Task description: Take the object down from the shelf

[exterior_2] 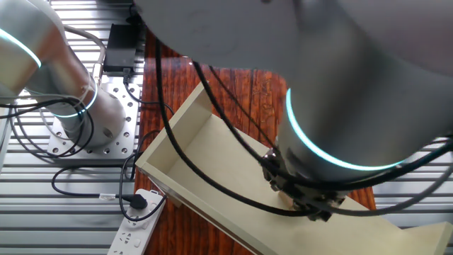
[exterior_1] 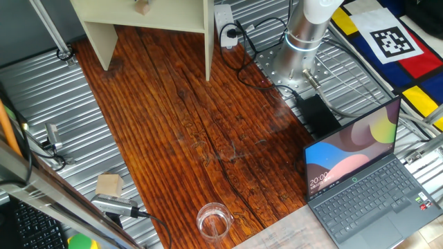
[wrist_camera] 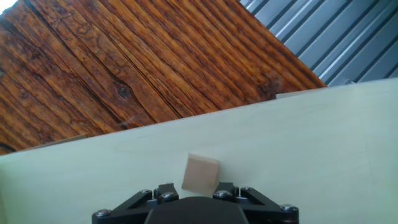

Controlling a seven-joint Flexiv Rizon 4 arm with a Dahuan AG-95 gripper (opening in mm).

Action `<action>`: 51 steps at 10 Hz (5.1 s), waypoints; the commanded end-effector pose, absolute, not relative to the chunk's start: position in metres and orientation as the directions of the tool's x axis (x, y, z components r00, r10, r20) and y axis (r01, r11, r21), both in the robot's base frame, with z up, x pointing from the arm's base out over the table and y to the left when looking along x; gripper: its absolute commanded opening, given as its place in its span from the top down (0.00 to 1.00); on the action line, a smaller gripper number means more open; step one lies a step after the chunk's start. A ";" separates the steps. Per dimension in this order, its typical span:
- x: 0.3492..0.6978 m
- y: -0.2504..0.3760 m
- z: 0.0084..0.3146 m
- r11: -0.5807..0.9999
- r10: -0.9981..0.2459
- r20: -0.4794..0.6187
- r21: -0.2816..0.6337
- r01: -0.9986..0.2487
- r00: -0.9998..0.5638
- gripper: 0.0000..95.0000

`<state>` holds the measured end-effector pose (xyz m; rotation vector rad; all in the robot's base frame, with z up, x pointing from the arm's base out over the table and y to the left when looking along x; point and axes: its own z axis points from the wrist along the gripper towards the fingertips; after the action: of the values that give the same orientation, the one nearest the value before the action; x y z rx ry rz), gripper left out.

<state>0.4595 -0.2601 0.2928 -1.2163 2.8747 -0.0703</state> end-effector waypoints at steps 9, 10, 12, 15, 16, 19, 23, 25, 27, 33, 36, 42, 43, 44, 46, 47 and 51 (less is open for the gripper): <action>0.460 -0.252 0.284 0.733 -0.680 -0.062 -0.059 -0.677 -0.731 1.00; 0.460 -0.250 0.284 0.735 -0.678 -0.060 -0.060 -0.675 -0.733 1.00; 0.460 -0.243 0.291 0.739 -0.674 -0.058 -0.053 -0.672 -0.737 1.00; 0.460 -0.209 0.304 0.765 -0.644 -0.064 -0.052 -0.642 -0.762 1.00; 0.459 -0.196 0.303 0.779 -0.627 -0.070 -0.047 -0.626 -0.776 1.00; 0.455 -0.161 0.288 0.808 -0.589 -0.089 -0.032 -0.588 -0.804 1.00; 0.453 -0.154 0.289 0.773 -0.634 -0.025 -0.016 -0.634 -0.773 1.00; 0.453 -0.154 0.289 0.740 -0.671 0.054 -0.017 -0.673 -0.739 1.00; 0.453 -0.154 0.289 0.728 -0.683 0.070 -0.020 -0.685 -0.727 1.00; 0.453 -0.154 0.289 0.711 -0.702 0.043 -0.020 -0.703 -0.711 1.00; 0.455 -0.141 0.284 0.744 -0.666 0.033 -0.030 -0.667 -0.745 1.00; 0.455 -0.057 0.202 0.794 -0.608 0.005 -0.007 -0.608 -0.794 1.00; 0.455 -0.054 0.179 0.797 -0.603 -0.019 0.015 -0.604 -0.797 1.00; 0.453 -0.052 0.159 0.802 -0.596 -0.029 0.016 -0.597 -0.802 1.00; 0.446 -0.050 0.128 0.805 -0.593 -0.035 0.012 -0.593 -0.805 1.00; 0.443 -0.049 0.123 0.807 -0.589 -0.017 0.016 -0.590 -0.808 1.00; 0.441 -0.047 0.121 0.819 -0.574 0.003 0.020 -0.574 -0.819 1.00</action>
<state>0.4432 -0.0459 0.1220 -0.9501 3.0154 0.0283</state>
